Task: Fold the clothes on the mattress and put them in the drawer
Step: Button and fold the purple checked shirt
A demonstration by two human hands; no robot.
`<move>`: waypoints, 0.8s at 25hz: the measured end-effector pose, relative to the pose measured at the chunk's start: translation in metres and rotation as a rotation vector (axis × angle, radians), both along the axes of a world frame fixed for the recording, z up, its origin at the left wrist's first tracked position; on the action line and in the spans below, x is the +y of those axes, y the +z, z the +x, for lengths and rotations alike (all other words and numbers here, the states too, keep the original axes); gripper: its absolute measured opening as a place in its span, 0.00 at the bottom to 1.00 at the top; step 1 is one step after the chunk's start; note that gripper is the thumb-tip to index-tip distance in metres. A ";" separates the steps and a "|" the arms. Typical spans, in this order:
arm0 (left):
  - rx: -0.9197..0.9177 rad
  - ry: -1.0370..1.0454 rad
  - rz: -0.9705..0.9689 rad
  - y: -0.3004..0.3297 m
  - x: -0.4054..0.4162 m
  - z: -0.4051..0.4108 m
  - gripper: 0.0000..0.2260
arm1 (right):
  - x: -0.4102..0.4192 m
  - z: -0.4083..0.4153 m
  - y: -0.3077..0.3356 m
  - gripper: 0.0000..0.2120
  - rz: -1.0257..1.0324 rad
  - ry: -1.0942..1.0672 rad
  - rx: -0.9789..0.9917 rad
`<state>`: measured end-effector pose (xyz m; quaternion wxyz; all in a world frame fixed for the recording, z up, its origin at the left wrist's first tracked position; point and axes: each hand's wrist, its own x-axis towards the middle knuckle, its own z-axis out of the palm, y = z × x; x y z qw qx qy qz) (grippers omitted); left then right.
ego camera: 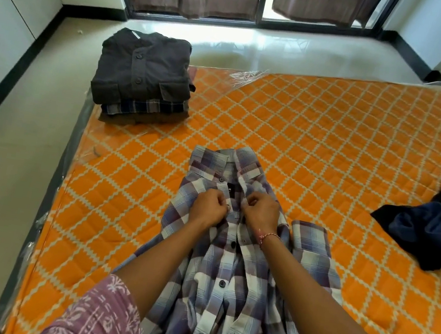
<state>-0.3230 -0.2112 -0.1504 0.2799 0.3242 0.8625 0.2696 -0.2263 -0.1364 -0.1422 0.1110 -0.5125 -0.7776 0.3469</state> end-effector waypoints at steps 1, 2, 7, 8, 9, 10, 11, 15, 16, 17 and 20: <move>-0.018 0.003 0.039 0.003 -0.002 -0.001 0.11 | -0.001 0.003 0.004 0.08 -0.016 0.006 0.037; -0.030 0.003 0.070 0.007 -0.004 -0.001 0.12 | -0.002 0.006 0.008 0.08 -0.014 0.024 0.054; -0.033 -0.082 0.144 0.035 -0.014 0.006 0.12 | -0.019 0.015 0.024 0.08 0.030 0.144 0.124; -0.010 -0.076 0.160 0.040 -0.017 0.008 0.13 | -0.024 0.017 0.028 0.08 0.038 0.140 0.143; 0.022 -0.067 0.166 0.046 -0.020 0.010 0.14 | -0.029 0.020 0.034 0.09 0.049 0.110 0.168; 0.054 -0.056 0.159 0.050 -0.023 0.012 0.15 | -0.033 0.024 0.039 0.11 0.067 0.060 0.204; 0.085 -0.047 0.149 0.056 -0.026 0.015 0.14 | -0.036 0.028 0.046 0.13 0.094 0.003 0.241; 0.100 -0.042 0.132 0.077 -0.033 0.022 0.12 | -0.055 0.041 0.067 0.12 0.157 0.033 0.246; 0.079 -0.078 0.122 0.081 -0.033 0.022 0.11 | -0.060 0.042 0.068 0.12 0.167 0.063 0.218; 0.055 -0.138 0.108 0.085 -0.033 0.022 0.11 | -0.063 0.043 0.069 0.12 0.166 0.073 0.199; 0.011 -0.333 0.097 0.097 -0.037 0.022 0.10 | -0.064 0.046 0.070 0.17 0.091 0.049 0.250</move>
